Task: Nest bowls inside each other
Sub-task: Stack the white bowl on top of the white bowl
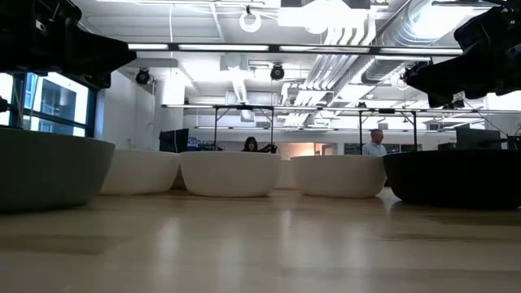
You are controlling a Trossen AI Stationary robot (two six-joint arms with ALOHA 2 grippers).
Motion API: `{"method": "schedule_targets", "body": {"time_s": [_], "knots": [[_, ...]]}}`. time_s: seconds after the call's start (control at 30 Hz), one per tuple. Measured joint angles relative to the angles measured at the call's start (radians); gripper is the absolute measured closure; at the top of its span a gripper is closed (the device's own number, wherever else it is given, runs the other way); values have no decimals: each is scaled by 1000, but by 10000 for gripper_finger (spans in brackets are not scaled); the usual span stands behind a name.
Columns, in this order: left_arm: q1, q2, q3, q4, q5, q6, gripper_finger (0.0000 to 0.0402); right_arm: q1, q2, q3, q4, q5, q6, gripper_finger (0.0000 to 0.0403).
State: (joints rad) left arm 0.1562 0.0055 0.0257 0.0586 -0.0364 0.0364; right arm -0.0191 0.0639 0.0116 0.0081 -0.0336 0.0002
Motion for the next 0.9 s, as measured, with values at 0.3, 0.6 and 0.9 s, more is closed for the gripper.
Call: {"method": "schedule_targets", "body": {"time_s": [0.3, 0.6, 0.9], "knots": [[0, 0, 0, -9, -2, -60, 272, 0, 0, 0, 2, 0, 0, 277], [0, 0, 0, -9, -2, -60, 272, 0, 0, -1, 8, 0, 7, 277], [0, 0, 0, -65, 6, -117, 272, 0, 0, -1, 18, 4, 90, 277]]}}
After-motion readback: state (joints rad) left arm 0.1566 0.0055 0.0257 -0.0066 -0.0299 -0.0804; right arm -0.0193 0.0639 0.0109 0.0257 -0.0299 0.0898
